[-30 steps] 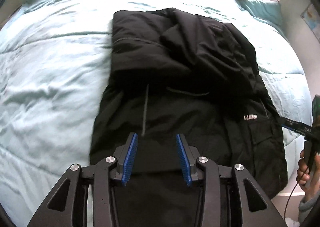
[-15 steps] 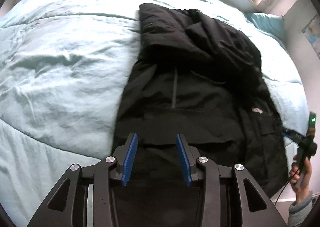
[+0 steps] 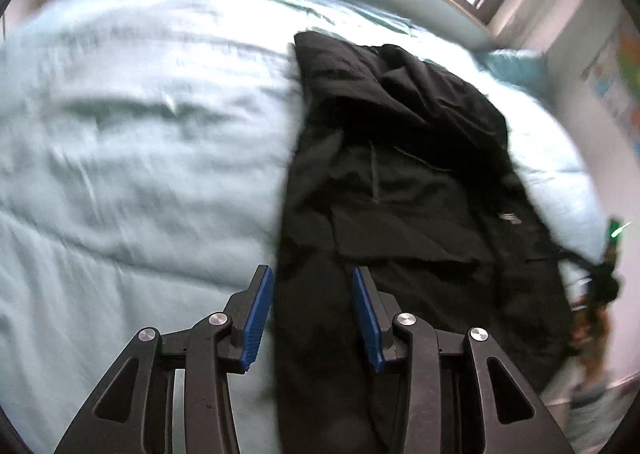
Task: Fold large clothes
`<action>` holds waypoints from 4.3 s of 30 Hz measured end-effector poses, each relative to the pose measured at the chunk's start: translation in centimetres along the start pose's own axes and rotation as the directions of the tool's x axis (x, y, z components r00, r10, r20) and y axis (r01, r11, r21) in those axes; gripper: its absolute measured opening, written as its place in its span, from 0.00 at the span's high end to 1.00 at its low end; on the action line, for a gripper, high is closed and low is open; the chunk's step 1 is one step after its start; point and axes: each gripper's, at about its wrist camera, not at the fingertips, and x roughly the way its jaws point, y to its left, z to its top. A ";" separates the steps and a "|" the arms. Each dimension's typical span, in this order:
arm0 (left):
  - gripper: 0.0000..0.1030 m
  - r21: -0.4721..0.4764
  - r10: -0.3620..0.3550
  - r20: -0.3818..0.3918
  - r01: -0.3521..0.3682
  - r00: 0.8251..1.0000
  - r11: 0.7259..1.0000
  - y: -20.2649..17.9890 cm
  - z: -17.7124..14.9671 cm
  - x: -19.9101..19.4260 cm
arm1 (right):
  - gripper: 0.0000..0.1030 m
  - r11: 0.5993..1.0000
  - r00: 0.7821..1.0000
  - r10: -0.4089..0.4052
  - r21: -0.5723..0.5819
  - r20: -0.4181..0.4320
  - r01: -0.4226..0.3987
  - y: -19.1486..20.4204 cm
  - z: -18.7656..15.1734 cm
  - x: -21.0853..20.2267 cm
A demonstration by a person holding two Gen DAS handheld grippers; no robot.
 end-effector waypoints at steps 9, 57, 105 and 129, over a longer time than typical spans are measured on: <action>0.58 -0.006 0.055 -0.073 -0.055 0.996 0.998 -0.5 -5.1 -2.4 | 0.29 1.000 1.000 -0.010 -0.010 0.010 0.010 -2.4 -4.7 -6.3; 0.68 -0.052 -0.265 -0.085 0.261 0.961 0.964 -0.8 -11.4 -3.6 | 0.45 0.956 0.952 0.252 0.198 -0.173 -0.217 -8.2 -13.8 -6.9; 0.90 -0.023 -0.348 0.192 0.359 0.918 0.933 -4.4 -1.9 -9.5 | 0.79 0.946 0.949 0.310 0.074 0.063 -0.314 -3.9 -4.5 -12.3; 0.89 -0.148 -0.286 0.135 0.305 0.949 0.941 -5.5 18.5 -2.8 | 0.79 0.929 0.936 0.352 0.125 -0.014 -0.348 -2.1 18.2 -7.4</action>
